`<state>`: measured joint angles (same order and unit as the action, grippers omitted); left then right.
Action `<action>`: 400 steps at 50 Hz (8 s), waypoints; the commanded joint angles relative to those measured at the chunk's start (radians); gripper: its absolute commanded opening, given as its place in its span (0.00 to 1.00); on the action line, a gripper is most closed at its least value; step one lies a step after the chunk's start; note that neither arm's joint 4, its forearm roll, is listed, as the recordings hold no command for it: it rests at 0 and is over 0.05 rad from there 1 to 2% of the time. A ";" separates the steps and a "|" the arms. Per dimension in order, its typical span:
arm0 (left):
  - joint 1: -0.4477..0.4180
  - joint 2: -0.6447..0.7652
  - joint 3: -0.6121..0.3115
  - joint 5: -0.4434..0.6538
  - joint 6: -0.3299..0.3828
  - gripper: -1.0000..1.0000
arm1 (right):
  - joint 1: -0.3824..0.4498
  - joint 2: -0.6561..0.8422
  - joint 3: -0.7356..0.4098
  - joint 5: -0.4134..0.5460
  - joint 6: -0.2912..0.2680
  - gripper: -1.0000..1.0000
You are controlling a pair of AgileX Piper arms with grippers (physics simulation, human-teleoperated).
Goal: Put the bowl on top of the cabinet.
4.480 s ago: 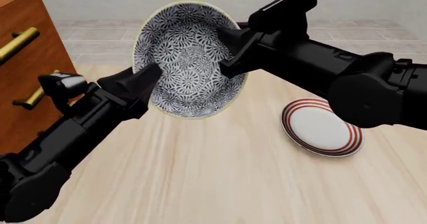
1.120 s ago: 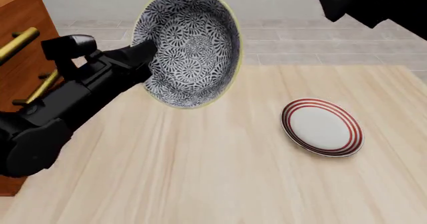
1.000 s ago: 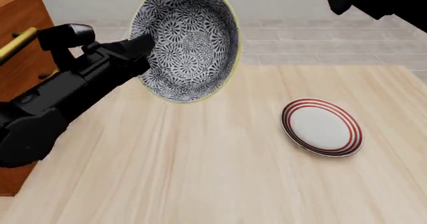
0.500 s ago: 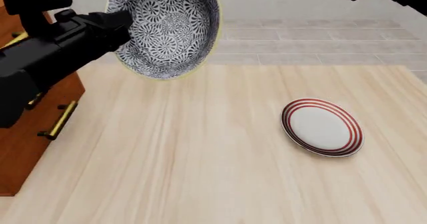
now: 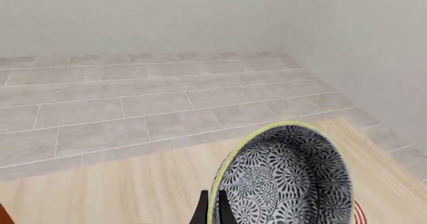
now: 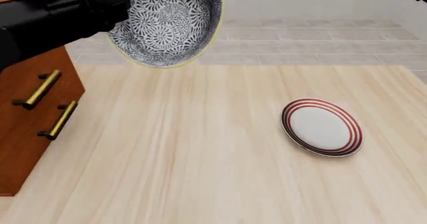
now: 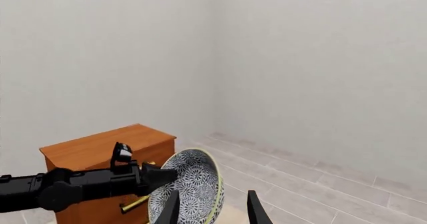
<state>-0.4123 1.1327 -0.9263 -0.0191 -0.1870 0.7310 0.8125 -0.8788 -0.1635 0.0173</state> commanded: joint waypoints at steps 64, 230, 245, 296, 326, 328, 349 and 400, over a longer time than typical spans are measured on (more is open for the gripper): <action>0.232 0.121 -0.500 0.707 -0.035 0.00 | -0.009 -0.094 -0.042 0.056 0.085 1.00; 0.946 -0.179 -0.444 0.866 -0.171 0.00 | 0.374 -0.125 0.014 -0.042 -0.031 1.00; 0.994 -0.178 -0.433 0.845 -0.149 0.00 | 0.361 -0.132 0.013 -0.039 -0.033 1.00; 1.095 -0.155 -0.341 0.747 -0.161 0.00 | 0.357 -0.136 0.015 -0.039 -0.047 1.00; 1.080 -0.086 -0.321 0.679 -0.161 0.00 | 0.357 -0.135 0.016 -0.038 -0.050 1.00; 1.082 -0.082 -0.320 0.675 -0.161 0.00 | 0.357 -0.134 0.017 -0.040 -0.051 1.00; 1.098 -0.038 -0.309 0.636 -0.185 0.00 | 0.359 -0.120 0.026 -0.051 -0.054 1.00; 1.114 -0.012 -0.334 0.622 -0.190 1.00 | 0.364 -0.128 0.026 -0.049 -0.069 1.00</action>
<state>0.6972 1.1179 -1.2555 0.6001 -0.3742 1.0938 0.6839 -0.8530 -0.2107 -0.0506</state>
